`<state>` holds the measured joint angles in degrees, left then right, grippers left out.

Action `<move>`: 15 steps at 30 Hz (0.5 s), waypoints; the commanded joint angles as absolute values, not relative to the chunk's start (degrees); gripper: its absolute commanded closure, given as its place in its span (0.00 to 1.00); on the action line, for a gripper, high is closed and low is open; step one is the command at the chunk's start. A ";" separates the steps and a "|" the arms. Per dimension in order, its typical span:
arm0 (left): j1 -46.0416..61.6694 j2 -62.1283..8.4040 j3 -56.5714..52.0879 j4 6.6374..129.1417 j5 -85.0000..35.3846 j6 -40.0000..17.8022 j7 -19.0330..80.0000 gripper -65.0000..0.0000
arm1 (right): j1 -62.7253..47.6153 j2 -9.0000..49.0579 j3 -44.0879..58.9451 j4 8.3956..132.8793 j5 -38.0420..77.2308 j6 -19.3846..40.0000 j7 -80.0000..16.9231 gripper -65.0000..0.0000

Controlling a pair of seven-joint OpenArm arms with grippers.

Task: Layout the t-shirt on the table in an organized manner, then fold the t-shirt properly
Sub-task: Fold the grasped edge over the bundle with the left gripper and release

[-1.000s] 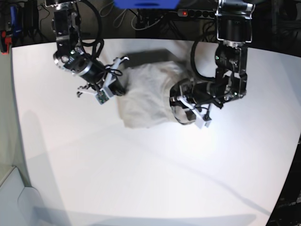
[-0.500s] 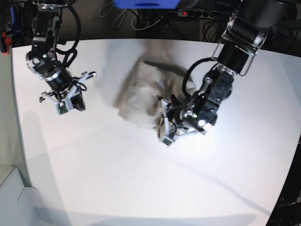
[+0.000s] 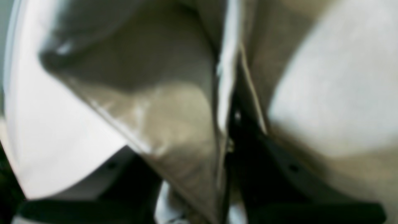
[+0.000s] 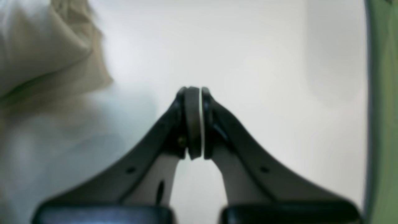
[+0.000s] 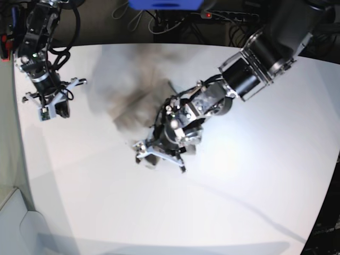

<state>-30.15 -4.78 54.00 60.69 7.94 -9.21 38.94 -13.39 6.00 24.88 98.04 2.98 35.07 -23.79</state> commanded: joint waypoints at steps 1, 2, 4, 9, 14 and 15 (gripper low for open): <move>-31.60 -3.91 56.22 60.62 7.43 -9.71 38.81 1.00 | -13.76 6.73 25.98 99.12 3.74 35.12 -22.29 1.00; -32.66 -3.38 58.33 60.18 7.43 -9.71 38.81 1.00 | -13.93 6.73 26.68 99.12 3.74 35.12 -22.29 1.00; -35.03 -2.77 62.55 59.91 7.43 -11.38 38.81 1.00 | -14.11 6.73 27.82 99.12 3.74 35.12 -22.29 1.00; -39.25 -2.15 68.53 59.21 7.52 -25.80 41.98 1.00 | -14.20 6.73 31.16 99.12 3.74 35.12 -22.29 1.00; -41.01 -1.36 71.87 58.95 13.41 -31.96 42.15 1.00 | -14.37 6.64 32.75 99.12 3.74 35.21 -22.29 1.00; -41.01 -1.19 72.22 58.95 15.08 -32.48 42.07 1.00 | -14.73 6.64 33.01 99.12 3.74 35.21 -22.29 1.00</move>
